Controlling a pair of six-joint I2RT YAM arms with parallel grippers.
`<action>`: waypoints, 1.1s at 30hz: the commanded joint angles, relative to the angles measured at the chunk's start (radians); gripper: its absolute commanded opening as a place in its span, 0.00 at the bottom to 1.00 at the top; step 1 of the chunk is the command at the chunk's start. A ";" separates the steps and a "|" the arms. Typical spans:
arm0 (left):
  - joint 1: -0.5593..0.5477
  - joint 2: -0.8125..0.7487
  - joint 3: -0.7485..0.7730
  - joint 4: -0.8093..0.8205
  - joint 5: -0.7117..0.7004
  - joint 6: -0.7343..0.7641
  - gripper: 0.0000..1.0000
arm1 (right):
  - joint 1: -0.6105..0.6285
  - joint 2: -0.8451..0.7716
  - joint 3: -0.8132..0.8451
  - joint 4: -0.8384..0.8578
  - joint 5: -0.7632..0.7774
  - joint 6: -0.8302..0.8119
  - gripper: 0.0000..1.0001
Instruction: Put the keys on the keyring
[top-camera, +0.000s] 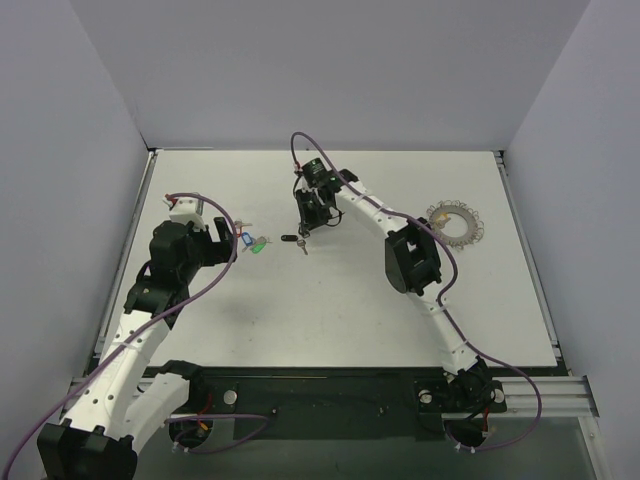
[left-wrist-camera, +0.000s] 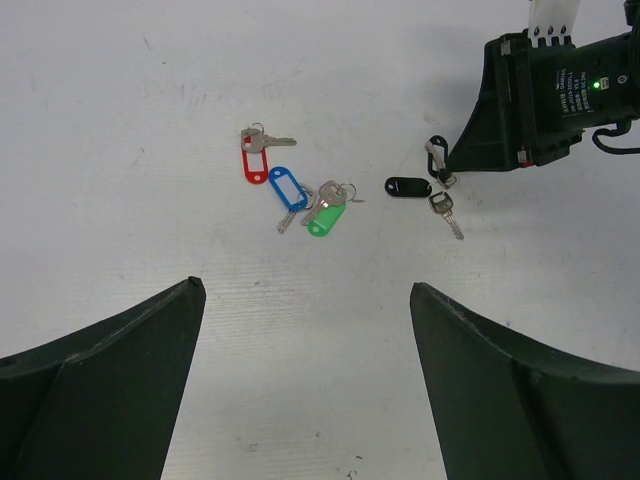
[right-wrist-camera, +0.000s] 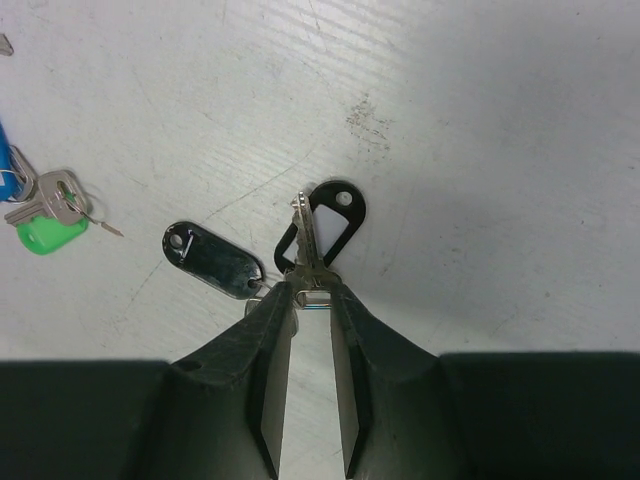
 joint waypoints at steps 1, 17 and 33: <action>-0.004 0.002 0.025 0.055 0.014 0.009 0.94 | -0.004 -0.010 0.046 -0.017 -0.006 0.014 0.17; -0.002 0.007 0.023 0.057 0.018 0.009 0.94 | 0.003 0.010 0.048 -0.013 -0.024 0.016 0.18; -0.002 0.010 0.026 0.057 0.024 0.006 0.94 | 0.010 0.043 0.055 -0.014 -0.019 0.019 0.15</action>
